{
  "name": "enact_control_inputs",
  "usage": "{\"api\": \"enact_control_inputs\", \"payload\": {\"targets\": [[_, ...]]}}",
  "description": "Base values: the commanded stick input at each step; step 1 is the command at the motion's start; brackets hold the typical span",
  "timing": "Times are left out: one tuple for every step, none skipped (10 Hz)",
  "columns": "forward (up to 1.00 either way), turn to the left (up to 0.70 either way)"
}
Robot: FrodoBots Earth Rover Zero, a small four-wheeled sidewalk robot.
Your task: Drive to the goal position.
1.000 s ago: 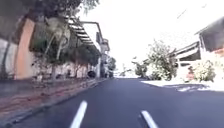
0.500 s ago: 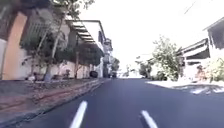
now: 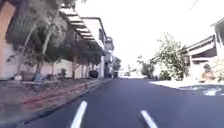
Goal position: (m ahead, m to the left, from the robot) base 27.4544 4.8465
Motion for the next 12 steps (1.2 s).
{"api": "enact_control_inputs", "payload": {"targets": [[1.0, -0.4], [1.0, 0.0], [1.0, 0.0], [1.0, 0.0], [1.0, 0.0], [1.0, 0.0], [1.0, 0.0], [1.0, 0.0], [1.0, 0.0], [1.0, 0.0], [1.0, 0.0], [1.0, 0.0]]}}
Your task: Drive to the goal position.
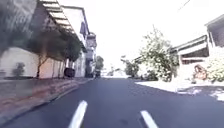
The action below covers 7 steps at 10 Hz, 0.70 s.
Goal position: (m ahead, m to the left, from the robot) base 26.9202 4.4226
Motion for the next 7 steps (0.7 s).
{"api": "enact_control_inputs", "payload": {"targets": [[1.0, 0.0], [1.0, -0.01], [1.0, -0.02], [1.0, -0.03], [1.0, -0.01], [1.0, 0.0], [1.0, -0.11]]}}
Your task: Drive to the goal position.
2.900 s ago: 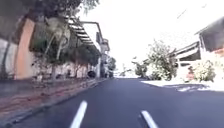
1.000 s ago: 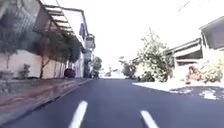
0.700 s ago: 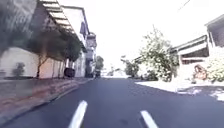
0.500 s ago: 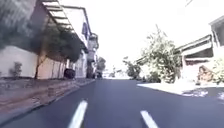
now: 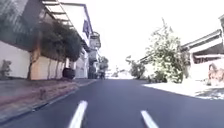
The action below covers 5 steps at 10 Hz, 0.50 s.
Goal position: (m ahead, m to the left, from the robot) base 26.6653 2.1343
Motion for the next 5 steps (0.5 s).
{"api": "enact_control_inputs", "payload": {"targets": [[1.0, -0.27], [1.0, -0.33], [1.0, -0.33], [1.0, -0.32], [1.0, -0.11]]}}
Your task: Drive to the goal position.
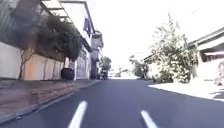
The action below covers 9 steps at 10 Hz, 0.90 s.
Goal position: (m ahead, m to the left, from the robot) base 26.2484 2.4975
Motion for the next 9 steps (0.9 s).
{"api": "enact_control_inputs", "payload": {"targets": [[1.0, 0.0], [1.0, 0.0], [1.0, 0.0], [1.0, 0.0], [1.0, 0.0], [1.0, 0.0], [1.0, 0.0], [1.0, 0.0], [1.0, 0.0]]}}
